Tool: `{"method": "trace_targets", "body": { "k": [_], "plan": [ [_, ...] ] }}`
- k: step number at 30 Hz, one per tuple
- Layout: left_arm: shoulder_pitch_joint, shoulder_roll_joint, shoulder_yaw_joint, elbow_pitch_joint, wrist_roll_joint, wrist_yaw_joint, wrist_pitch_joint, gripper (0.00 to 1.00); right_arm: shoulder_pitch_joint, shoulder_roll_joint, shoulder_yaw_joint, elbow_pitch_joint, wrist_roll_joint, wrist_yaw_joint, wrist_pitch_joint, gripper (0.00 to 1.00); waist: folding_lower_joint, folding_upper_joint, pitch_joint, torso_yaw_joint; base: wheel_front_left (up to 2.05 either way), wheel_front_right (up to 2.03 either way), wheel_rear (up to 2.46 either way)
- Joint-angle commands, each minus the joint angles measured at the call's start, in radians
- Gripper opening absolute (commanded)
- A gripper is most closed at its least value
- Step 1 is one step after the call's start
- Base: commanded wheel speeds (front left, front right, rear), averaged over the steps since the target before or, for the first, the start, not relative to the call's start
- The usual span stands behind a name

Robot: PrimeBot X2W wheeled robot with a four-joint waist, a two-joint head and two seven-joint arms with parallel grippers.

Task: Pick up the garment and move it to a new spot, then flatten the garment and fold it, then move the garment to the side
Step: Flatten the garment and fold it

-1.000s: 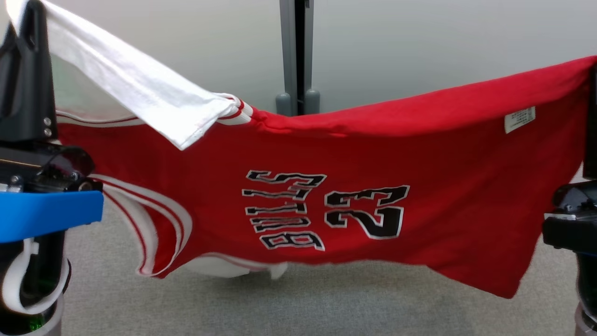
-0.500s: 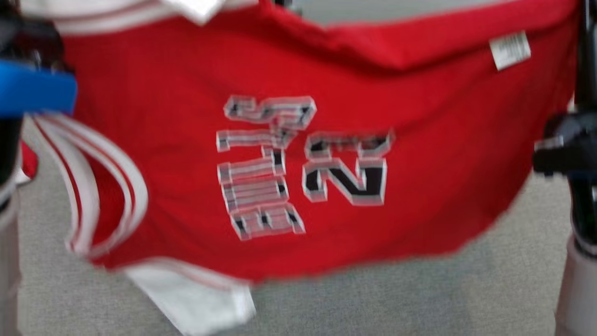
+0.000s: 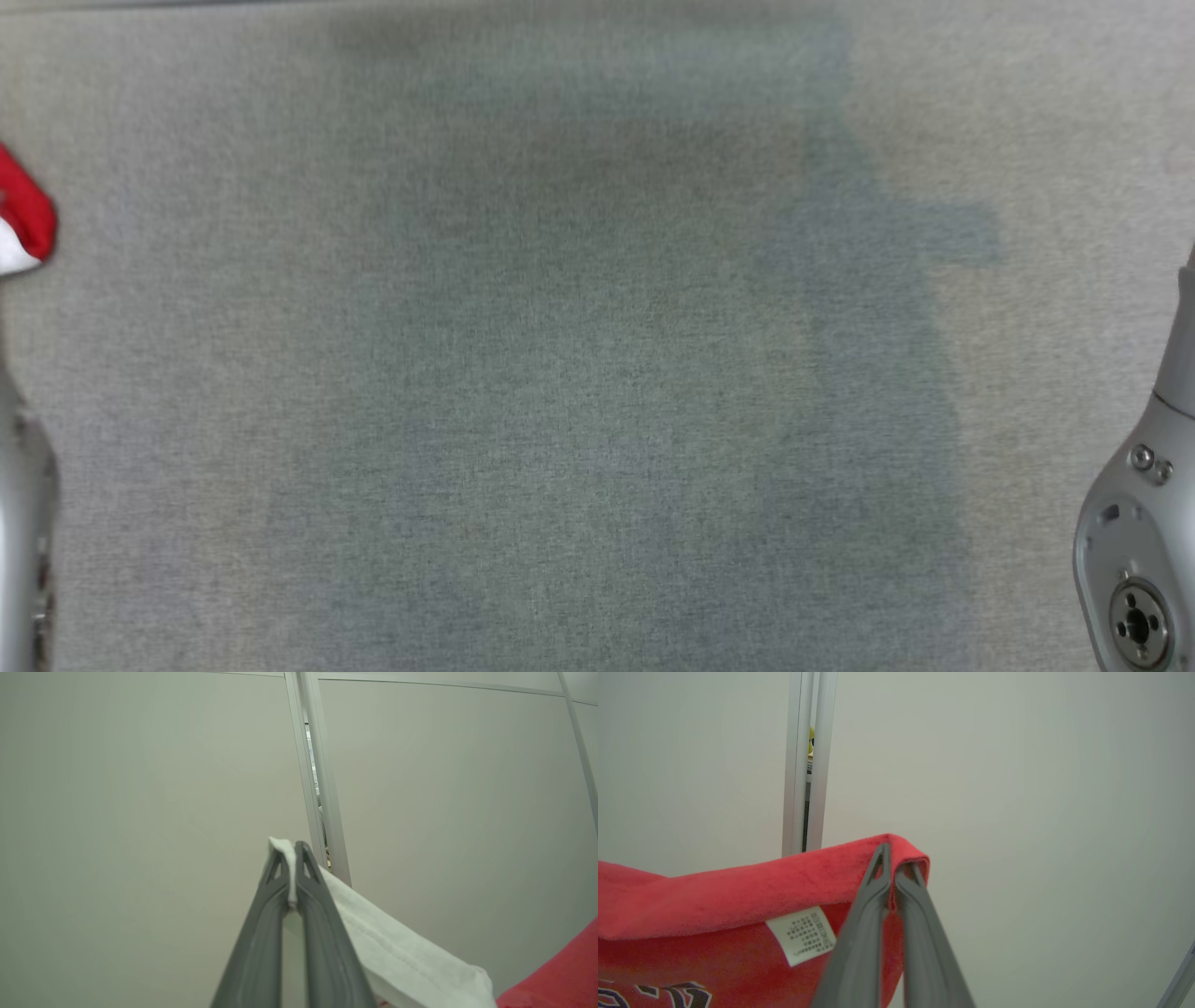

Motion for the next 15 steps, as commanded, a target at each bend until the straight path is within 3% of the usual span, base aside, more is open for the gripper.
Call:
{"method": "trace_targets", "body": {
  "k": [1, 6, 15],
  "plan": [
    [0.001, -0.01, -0.003, 0.019, 0.0, -0.001, -0.008, 0.0, -0.006, 0.0, -0.001, 0.02, -0.01, 0.0, -0.009, 0.0, -0.0002, 0.0, 0.032, 0.024, 0.0, 0.0, 0.0],
    [0.069, -0.044, -0.002, 0.116, -0.032, -0.002, -0.076, 0.0, -0.012, 0.003, 0.009, 0.194, -0.05, 0.0, -0.082, 0.0, -0.0002, 0.0, 0.114, 0.025, 0.0, 0.0, 0.0],
    [0.341, -0.063, -0.005, 0.23, -0.098, -0.016, -0.207, 0.0, 0.071, 0.008, -0.028, 0.515, -0.023, 0.0, -0.265, 0.0, -0.0002, 0.0, 0.182, 0.014, 0.0, 0.0, 0.0]
  ]
}}
